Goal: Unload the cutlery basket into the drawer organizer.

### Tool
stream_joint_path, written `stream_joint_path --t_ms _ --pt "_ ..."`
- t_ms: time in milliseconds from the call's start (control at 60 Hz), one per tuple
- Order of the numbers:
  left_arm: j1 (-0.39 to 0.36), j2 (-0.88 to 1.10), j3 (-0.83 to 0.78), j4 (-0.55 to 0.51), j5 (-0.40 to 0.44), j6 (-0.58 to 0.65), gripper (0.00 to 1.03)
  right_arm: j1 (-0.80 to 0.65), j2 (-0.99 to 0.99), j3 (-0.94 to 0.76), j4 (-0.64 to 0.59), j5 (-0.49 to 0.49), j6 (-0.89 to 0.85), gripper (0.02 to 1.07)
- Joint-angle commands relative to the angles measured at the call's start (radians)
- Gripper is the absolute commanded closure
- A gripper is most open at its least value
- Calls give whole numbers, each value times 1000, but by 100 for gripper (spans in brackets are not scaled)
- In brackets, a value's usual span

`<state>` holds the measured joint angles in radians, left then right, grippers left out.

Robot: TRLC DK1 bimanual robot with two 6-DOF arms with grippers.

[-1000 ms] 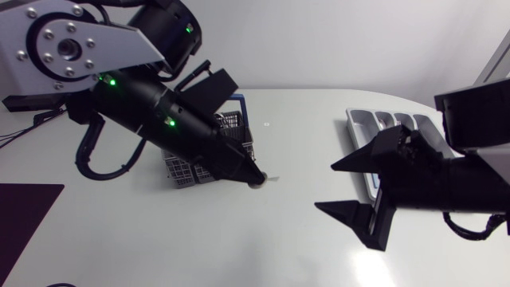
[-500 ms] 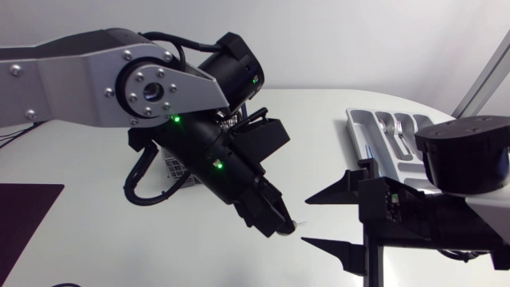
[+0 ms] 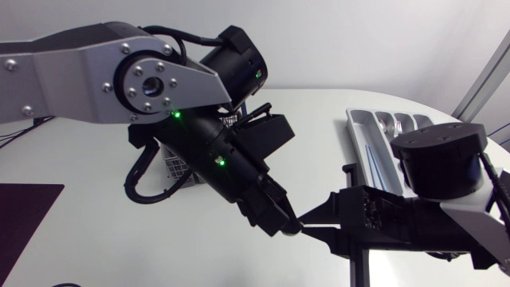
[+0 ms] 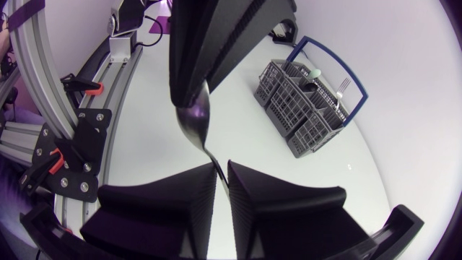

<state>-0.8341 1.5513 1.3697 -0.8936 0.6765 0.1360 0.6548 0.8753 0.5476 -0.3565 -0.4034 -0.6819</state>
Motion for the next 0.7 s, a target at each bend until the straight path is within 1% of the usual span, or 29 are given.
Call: stream_joint_path --t_ms 0,33,50,100,150,167,183,217,233,267,300,317,367,383,433,500,617,683 --pt "6 9 12 -18 15 25 100 9 8 -25 13 8 15 102" --pt "9 7 11 -18 14 24 100 9 7 -23 11 9 16 102" --pt "12 7 12 -18 15 24 98 9 7 -21 5 9 16 102" --pt "21 3 12 -18 15 22 86 11 7 -23 -1 9 16 102" --pt "33 -5 17 -18 15 22 78 11 5 -26 -4 9 16 102" --pt "35 -5 17 -18 15 22 77 11 5 -28 -6 11 16 101" --pt "39 -10 20 -16 15 17 70 11 5 -28 -6 11 16 101" --pt "47 -13 28 -16 15 14 62 11 4 -29 -10 17 16 102" --pt "55 -16 37 -15 15 10 53 11 4 -31 -12 20 16 102" --pt "66 -20 46 -15 14 8 47 9 5 -32 -15 28 16 101" --pt "73 -25 54 -13 14 5 43 8 5 -34 -16 34 16 102" --pt "86 -30 62 -11 14 1 40 6 4 -35 -16 37 16 102" --pt "104 -39 69 1 14 -7 35 -11 2 -38 -24 44 10 102" --pt "124 -51 72 19 14 -19 33 -20 2 -38 -27 44 5 101" --pt "162 -68 72 61 12 -44 30 -64 -1 -43 -32 44 -21 101" --pt "214 -89 68 108 5 -70 30 -138 1 -52 -32 41 -59 101" --pt "270 -106 51 153 -111 -78 30 -276 13 -58 -32 23 -128 101" --pt "285 -128 8 208 -207 -76 30 -374 28 -52 -30 -5 -176 101"
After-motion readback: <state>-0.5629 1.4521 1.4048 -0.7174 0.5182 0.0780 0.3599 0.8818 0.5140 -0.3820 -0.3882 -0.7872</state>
